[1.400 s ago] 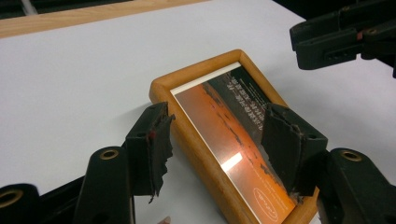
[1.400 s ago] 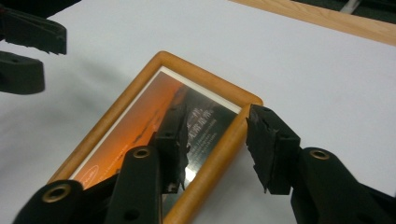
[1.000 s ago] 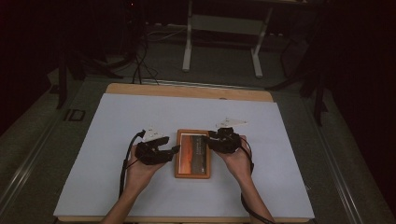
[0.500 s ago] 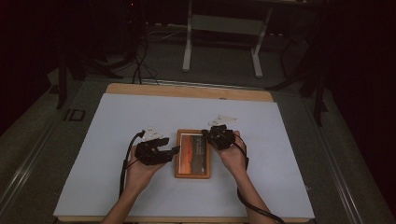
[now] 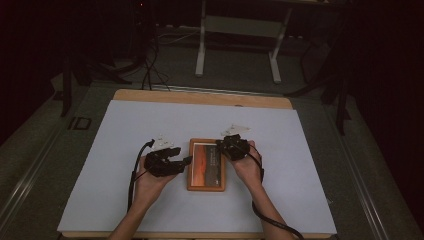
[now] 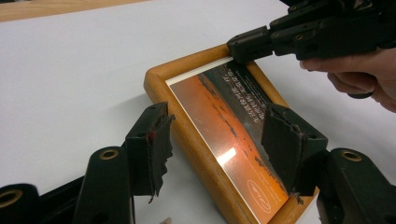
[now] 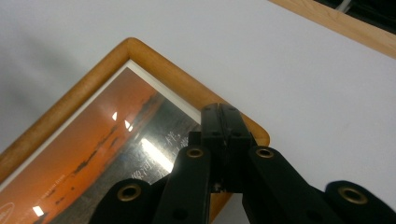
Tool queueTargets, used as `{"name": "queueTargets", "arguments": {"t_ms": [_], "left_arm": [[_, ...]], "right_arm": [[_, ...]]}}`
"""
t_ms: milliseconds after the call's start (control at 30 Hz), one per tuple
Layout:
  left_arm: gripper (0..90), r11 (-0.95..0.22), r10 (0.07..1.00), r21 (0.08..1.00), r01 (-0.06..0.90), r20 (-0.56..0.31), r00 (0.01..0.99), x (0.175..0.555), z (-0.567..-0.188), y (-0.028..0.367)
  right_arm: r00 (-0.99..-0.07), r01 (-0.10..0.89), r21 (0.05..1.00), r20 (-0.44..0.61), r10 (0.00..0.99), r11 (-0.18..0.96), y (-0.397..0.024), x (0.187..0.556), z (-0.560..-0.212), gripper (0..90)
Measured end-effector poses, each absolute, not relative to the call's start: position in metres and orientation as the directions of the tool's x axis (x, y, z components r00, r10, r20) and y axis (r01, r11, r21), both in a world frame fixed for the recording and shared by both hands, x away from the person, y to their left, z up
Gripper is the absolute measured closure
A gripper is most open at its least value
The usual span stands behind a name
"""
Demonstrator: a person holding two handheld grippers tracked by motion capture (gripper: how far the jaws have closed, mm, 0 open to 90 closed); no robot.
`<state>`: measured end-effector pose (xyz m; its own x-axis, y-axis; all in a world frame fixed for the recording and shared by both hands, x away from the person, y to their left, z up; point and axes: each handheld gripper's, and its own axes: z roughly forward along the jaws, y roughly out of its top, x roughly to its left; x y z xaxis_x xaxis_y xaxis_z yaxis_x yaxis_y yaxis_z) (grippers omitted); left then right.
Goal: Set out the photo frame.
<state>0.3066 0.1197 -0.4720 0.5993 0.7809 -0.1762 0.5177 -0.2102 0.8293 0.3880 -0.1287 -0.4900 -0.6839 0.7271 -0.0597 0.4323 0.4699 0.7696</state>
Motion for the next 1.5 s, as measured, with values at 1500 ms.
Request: {"name": "queueTargets", "arguments": {"t_ms": [1500], "left_arm": [[42.4,-0.201,0.791,0.824,0.531,-0.184,0.584,0.307,-0.472,0.121]], "right_arm": [[-0.635,0.496,0.762,-0.008,0.772,0.416,-0.151,0.398,-0.506,89.9]]}}
